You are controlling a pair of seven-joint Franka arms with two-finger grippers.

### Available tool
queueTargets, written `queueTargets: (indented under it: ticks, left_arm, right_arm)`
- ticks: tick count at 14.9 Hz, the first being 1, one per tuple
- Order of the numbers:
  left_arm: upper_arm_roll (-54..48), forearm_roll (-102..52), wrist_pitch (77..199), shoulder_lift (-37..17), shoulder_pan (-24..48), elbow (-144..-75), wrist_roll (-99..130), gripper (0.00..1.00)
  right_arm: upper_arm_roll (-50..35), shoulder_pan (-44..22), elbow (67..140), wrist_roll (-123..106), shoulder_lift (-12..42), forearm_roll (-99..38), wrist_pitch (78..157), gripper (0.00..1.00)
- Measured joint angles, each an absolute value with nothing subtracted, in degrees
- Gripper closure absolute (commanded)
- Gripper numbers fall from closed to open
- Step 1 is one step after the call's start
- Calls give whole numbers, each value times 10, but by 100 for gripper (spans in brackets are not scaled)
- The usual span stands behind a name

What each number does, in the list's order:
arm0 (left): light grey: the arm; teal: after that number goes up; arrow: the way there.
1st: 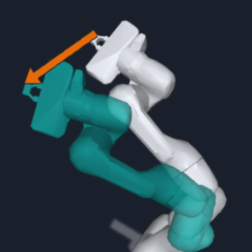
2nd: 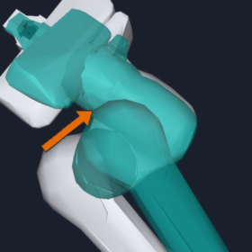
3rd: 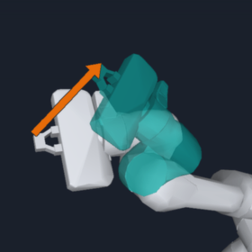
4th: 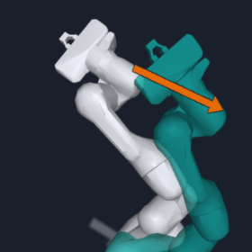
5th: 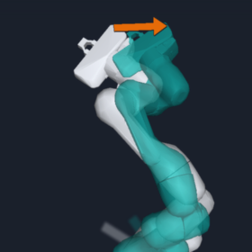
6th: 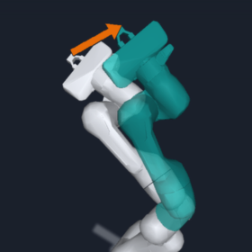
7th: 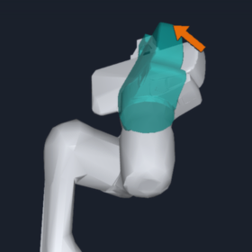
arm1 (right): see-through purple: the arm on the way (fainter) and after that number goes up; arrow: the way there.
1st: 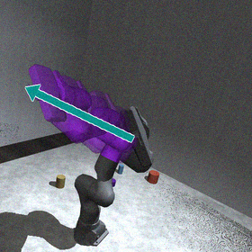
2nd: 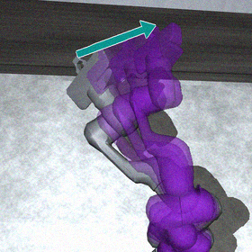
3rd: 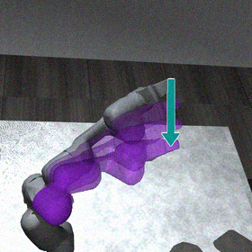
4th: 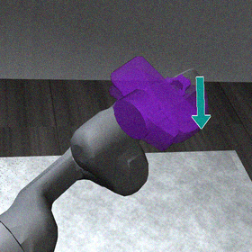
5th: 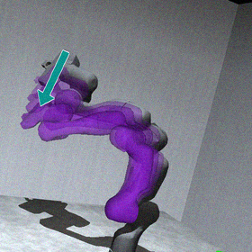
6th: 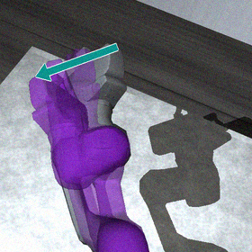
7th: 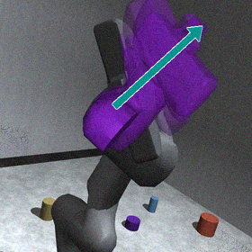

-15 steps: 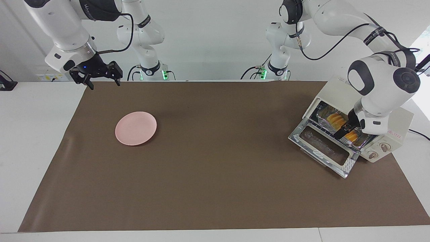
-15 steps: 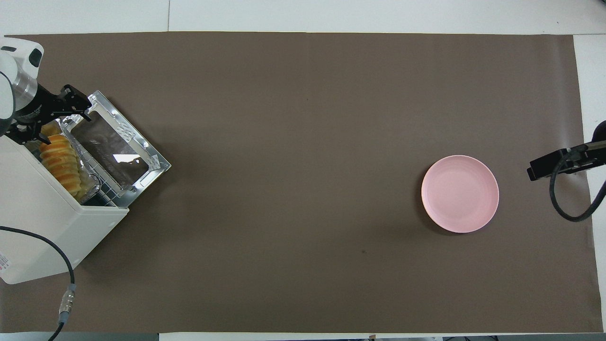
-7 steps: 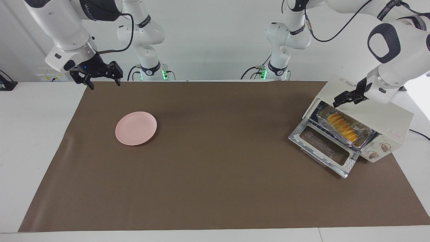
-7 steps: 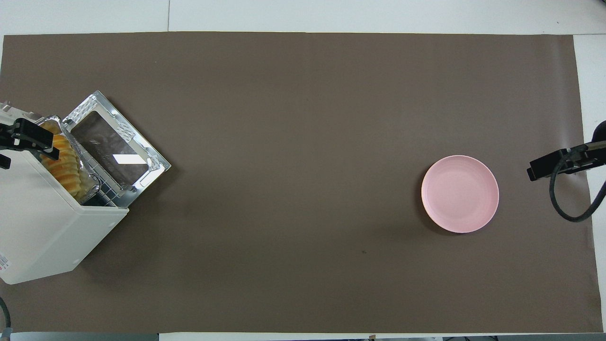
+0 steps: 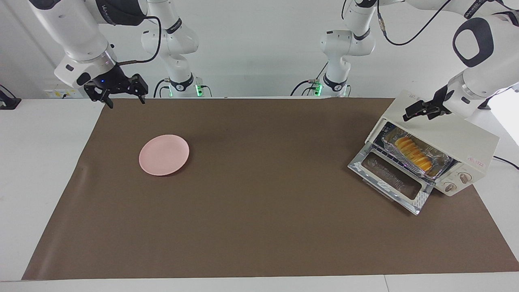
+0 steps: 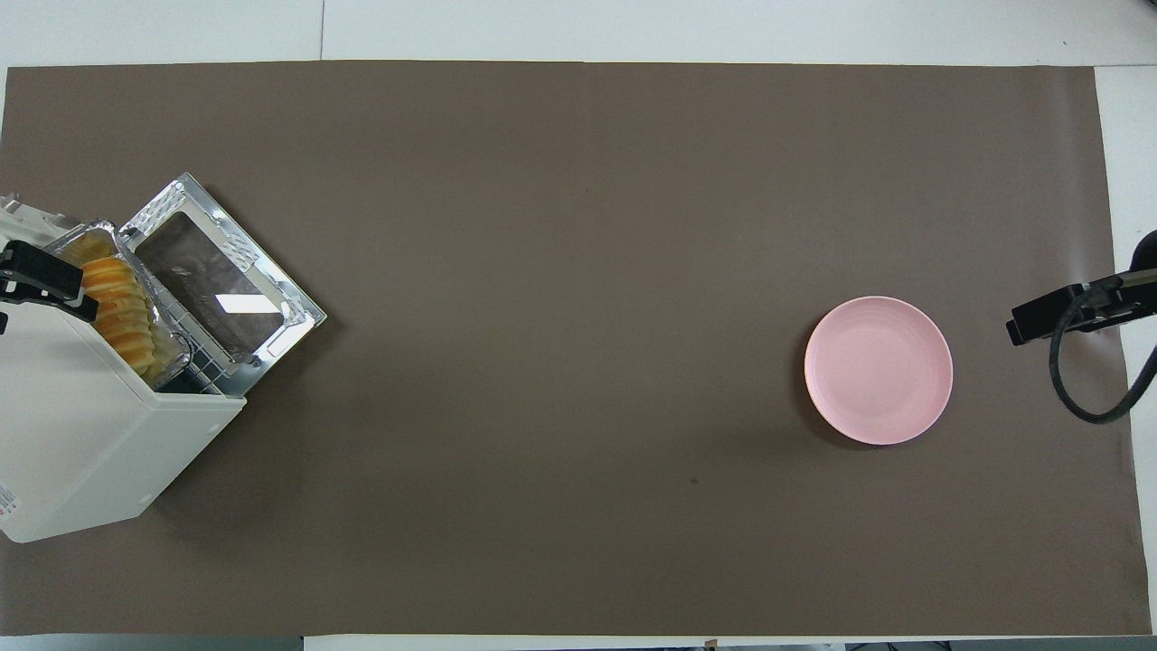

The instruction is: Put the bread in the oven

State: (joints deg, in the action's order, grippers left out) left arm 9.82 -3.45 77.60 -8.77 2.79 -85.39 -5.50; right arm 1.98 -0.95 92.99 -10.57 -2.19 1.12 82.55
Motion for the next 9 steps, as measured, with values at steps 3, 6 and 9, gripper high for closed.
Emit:
queueTargets:
  ticks: [3,6,9]
  left_arm:
    - [7,-3,787,-82,-23,-855,-6,0]
    - [-8,2,781,-73,-9,-859,22,0]
    - [-10,4,780,-28,-4,-895,29,0]
  right_arm:
    - [20,-9,930,-106,-22,11,826,0]
    - [20,-9,930,-106,-22,11,826,0]
    - [20,-9,930,-106,-22,11,826,0]
